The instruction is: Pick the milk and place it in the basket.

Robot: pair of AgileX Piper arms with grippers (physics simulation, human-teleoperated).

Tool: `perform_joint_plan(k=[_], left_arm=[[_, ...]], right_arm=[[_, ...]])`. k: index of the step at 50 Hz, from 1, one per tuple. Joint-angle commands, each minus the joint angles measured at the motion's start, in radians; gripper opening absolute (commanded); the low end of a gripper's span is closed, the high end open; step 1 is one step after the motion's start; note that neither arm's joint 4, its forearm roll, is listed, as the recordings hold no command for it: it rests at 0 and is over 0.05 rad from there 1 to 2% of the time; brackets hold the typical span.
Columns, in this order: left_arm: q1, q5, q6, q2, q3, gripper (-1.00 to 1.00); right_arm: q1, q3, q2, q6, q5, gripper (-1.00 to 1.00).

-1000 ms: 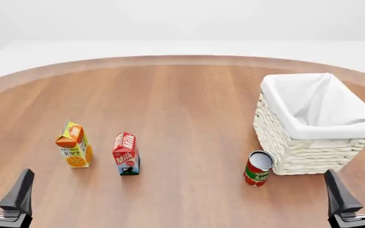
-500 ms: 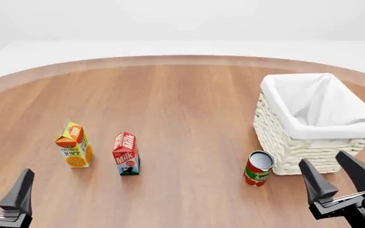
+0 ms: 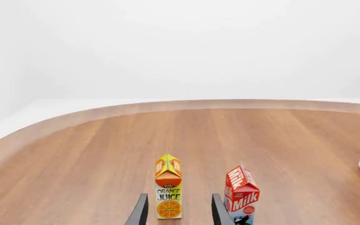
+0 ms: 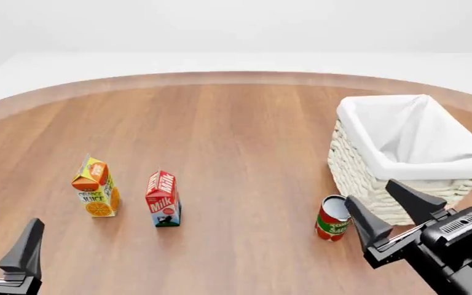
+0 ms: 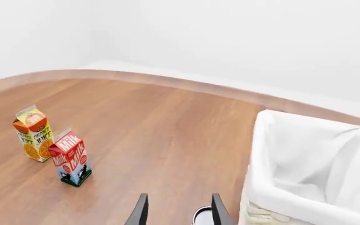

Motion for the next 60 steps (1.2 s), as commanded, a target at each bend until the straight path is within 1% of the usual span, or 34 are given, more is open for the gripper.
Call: perform_joint_plan(k=[1,2,3,5,6,7,8,10,16,22,23,24,26,32,33,36,41,43,44,46,50,51,52,54,56,57,60], left_arm=[[0.000,0.000,0.000,0.000,0.000,1.00],[0.000,0.000,0.000,0.000,0.000,1.00],[0.000,0.000,0.000,0.000,0.000,1.00],[0.000,0.000,0.000,0.000,0.000,1.00],[0.000,0.000,0.000,0.000,0.000,1.00],[0.000,0.000,0.000,0.000,0.000,1.00],[0.000,0.000,0.000,0.000,0.000,1.00],[0.000,0.000,0.000,0.000,0.000,1.00],[0.000,0.000,0.000,0.000,0.000,1.00],[0.000,0.000,0.000,0.000,0.000,1.00],[0.000,0.000,0.000,0.000,0.000,1.00],[0.000,0.000,0.000,0.000,0.000,1.00],[0.000,0.000,0.000,0.000,0.000,1.00],[0.000,0.000,0.000,0.000,0.000,1.00],[0.000,0.000,0.000,0.000,0.000,1.00],[0.000,0.000,0.000,0.000,0.000,1.00],[0.000,0.000,0.000,0.000,0.000,1.00],[0.000,0.000,0.000,0.000,0.000,1.00],[0.000,0.000,0.000,0.000,0.000,1.00],[0.000,0.000,0.000,0.000,0.000,1.00],[0.000,0.000,0.000,0.000,0.000,1.00],[0.000,0.000,0.000,0.000,0.000,1.00],[0.000,0.000,0.000,0.000,0.000,1.00],[0.000,0.000,0.000,0.000,0.000,1.00],[0.000,0.000,0.000,0.000,0.000,1.00],[0.000,0.000,0.000,0.000,0.000,1.00],[0.000,0.000,0.000,0.000,0.000,1.00]], right_arm=[[0.093,-0.040,0.178,-0.002,-0.107,1.00],[0.098,-0.046,0.190,0.003,-0.111,1.00],[0.127,-0.070,0.245,-0.009,-0.129,1.00],[0.137,-0.079,0.265,-0.003,-0.137,1.00],[0.142,-0.088,0.283,-0.009,-0.141,1.00],[0.237,-0.278,0.518,0.032,-0.108,1.00],[0.239,-0.291,0.533,0.025,-0.106,1.00],[0.243,-0.303,0.548,0.038,-0.102,1.00],[0.253,-0.346,0.600,0.033,-0.091,1.00],[0.268,-0.381,0.617,0.047,-0.064,1.00],[0.275,-0.394,0.620,0.057,-0.052,1.00],[0.279,-0.400,0.624,0.053,-0.046,1.00],[0.293,-0.419,0.631,0.063,-0.026,1.00],[0.308,-0.468,0.634,0.088,0.024,1.00],[0.314,-0.481,0.643,0.100,0.034,1.00],[0.322,-0.504,0.663,0.108,0.053,1.00],[0.335,-0.553,0.679,0.114,0.105,1.00],[0.334,-0.586,0.693,0.097,0.138,1.00],[0.334,-0.586,0.693,0.097,0.138,1.00],[0.333,-0.617,0.700,0.096,0.174,1.00],[0.331,-0.655,0.712,0.116,0.219,1.00],[0.339,-0.666,0.714,0.160,0.230,1.00],[0.340,-0.677,0.717,0.160,0.240,1.00],[0.351,-0.690,0.722,0.192,0.249,1.00],[0.356,-0.701,0.729,0.203,0.257,1.00],[0.365,-0.710,0.734,0.235,0.263,1.00],[0.374,-0.723,0.738,0.266,0.269,1.00]])
